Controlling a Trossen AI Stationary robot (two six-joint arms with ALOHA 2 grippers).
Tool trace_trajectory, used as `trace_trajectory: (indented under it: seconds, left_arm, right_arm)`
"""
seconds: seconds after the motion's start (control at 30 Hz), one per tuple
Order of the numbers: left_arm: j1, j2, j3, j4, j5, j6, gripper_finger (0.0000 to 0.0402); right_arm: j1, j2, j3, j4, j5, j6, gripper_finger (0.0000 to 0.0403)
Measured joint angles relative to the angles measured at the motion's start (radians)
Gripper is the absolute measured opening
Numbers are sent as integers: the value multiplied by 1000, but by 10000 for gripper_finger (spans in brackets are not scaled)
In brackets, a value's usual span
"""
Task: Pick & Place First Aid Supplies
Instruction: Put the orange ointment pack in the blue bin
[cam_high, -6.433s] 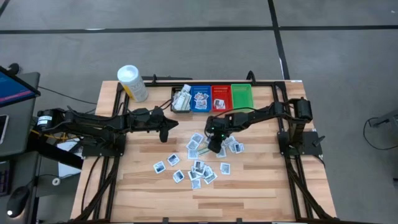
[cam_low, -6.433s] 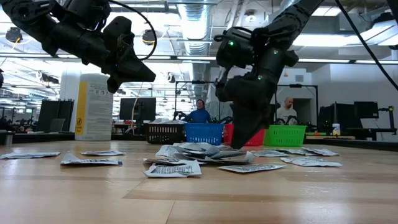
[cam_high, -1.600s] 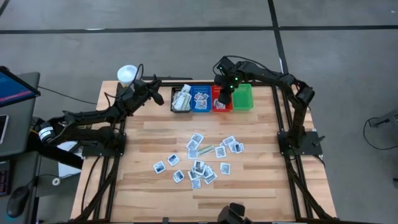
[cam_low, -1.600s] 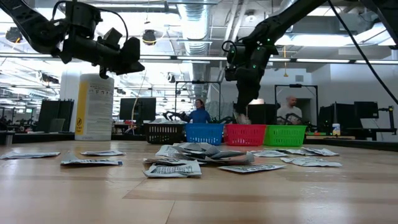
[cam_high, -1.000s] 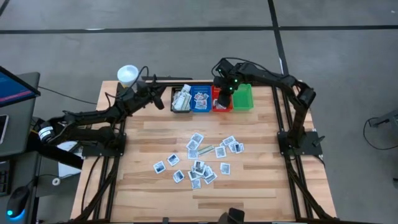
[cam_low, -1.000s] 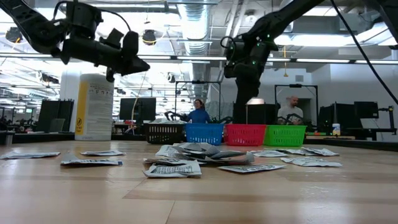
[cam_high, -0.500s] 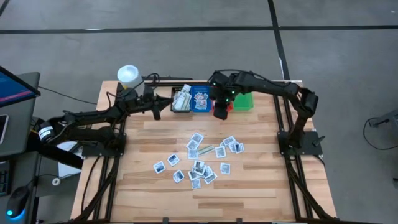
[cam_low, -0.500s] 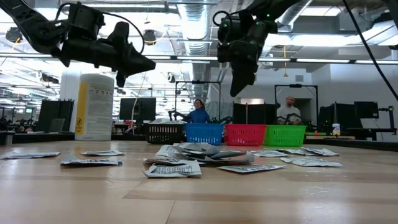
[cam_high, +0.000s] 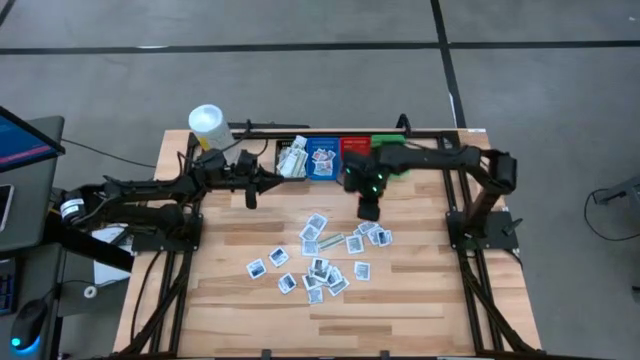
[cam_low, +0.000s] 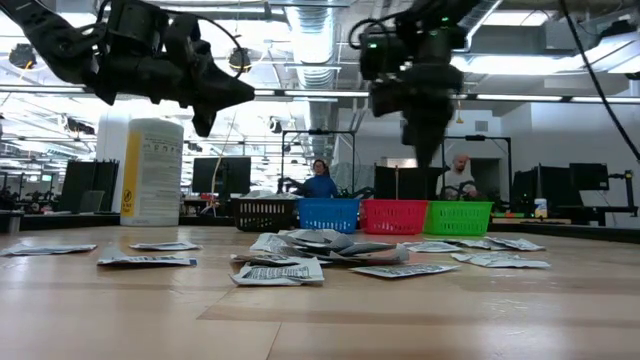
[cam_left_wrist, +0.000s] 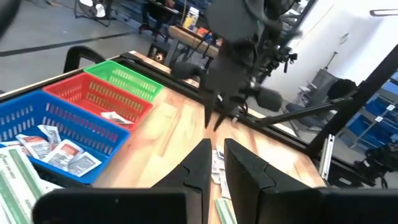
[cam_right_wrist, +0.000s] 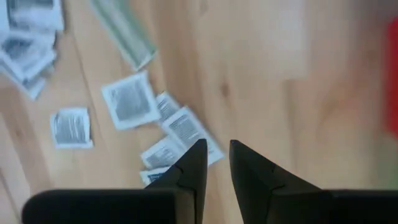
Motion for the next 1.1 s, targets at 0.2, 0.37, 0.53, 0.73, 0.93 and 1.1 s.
trace_trajectory:
  seconds: [0.2, 0.37, 0.53, 0.73, 0.93, 1.1]
  left_arm:
    - [-15, 0, 0, 1, 0, 3, 43]
    - [-14, 0, 0, 2, -7, 3, 43]
    - [-15, 0, 0, 4, -15, 4, 43]
    - [-18, 0, 0, 4, -15, 4, 43]
    - [-19, 0, 0, 4, -15, 4, 43]
    - [-19, 0, 0, 4, -15, 4, 43]
  right_arm:
    - [75, -105, -304, 274, 1, 1, 63]
    - [115, -144, -402, 446, 80, 79, 63]
    - [127, -123, -404, 479, 139, 85, 63]
    - [152, -62, -404, 499, 121, 79, 63]
    - [217, -51, -404, 503, 120, 85, 63]
    - [239, -51, -404, 501, 122, 101, 63]
